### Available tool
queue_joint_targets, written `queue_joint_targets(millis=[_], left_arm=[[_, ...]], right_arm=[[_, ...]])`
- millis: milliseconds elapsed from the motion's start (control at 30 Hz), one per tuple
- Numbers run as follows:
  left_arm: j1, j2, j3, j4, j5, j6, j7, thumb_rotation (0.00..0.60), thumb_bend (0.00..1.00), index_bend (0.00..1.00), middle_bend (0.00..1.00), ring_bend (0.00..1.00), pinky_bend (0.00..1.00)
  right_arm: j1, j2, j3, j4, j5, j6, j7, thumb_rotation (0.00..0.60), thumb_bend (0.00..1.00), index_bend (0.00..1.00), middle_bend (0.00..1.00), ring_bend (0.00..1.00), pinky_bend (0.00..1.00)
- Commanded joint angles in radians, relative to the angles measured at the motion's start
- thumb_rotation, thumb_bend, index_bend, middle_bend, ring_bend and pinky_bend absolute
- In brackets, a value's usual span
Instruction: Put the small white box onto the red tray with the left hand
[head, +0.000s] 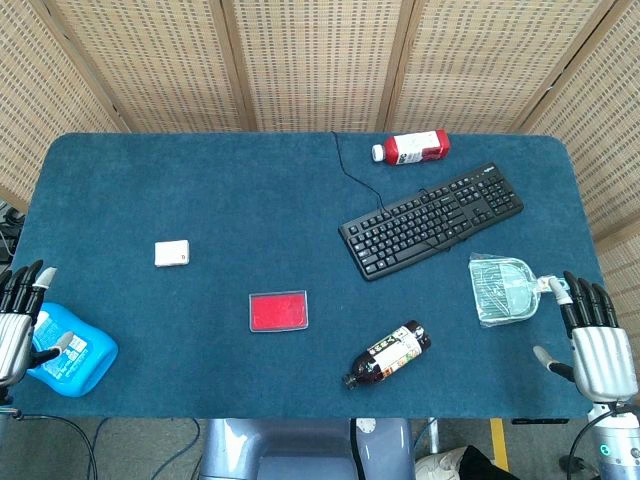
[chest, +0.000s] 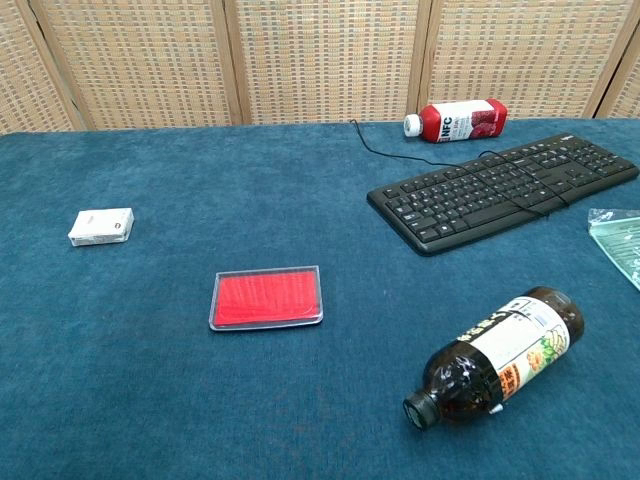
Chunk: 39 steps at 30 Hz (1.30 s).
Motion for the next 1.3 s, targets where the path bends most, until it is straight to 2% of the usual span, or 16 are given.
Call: queue_joint_targets(millis=[33, 667, 933, 1133, 1300], left_arm=[[0.000, 0.000, 0.002, -0.002, 0.001, -0.002, 0.002, 0.600, 0.22, 0.00, 0.00, 0.00, 0.00], [-0.007, -0.005, 0.003, -0.018, -0.008, -0.021, 0.018, 0.600, 0.23, 0.00, 0.00, 0.00, 0.00], [-0.027, -0.011, -0.016, -0.031, -0.042, -0.056, 0.058, 0.600, 0.24, 0.00, 0.00, 0.00, 0.00], [-0.105, 0.007, -0.075, -0.046, -0.128, -0.180, 0.085, 0.600, 0.25, 0.00, 0.00, 0.00, 0.00], [-0.210, 0.007, -0.144, -0.023, -0.213, -0.323, 0.103, 0.600, 0.26, 0.07, 0.00, 0.00, 0.00]], right_arm=[[0.000, 0.000, 0.001, -0.001, 0.003, -0.001, 0.000, 0.600, 0.00, 0.06, 0.00, 0.00, 0.06], [0.002, 0.006, -0.003, -0.019, 0.016, -0.023, -0.005, 0.600, 0.00, 0.07, 0.00, 0.00, 0.06], [0.010, 0.012, -0.006, -0.022, 0.043, -0.066, -0.008, 0.600, 0.00, 0.08, 0.00, 0.00, 0.06], [0.013, 0.012, -0.010, -0.026, 0.042, -0.075, -0.011, 0.600, 0.00, 0.08, 0.00, 0.00, 0.06], [0.016, 0.013, -0.008, -0.025, 0.048, -0.081, -0.006, 0.600, 0.00, 0.08, 0.00, 0.00, 0.06]])
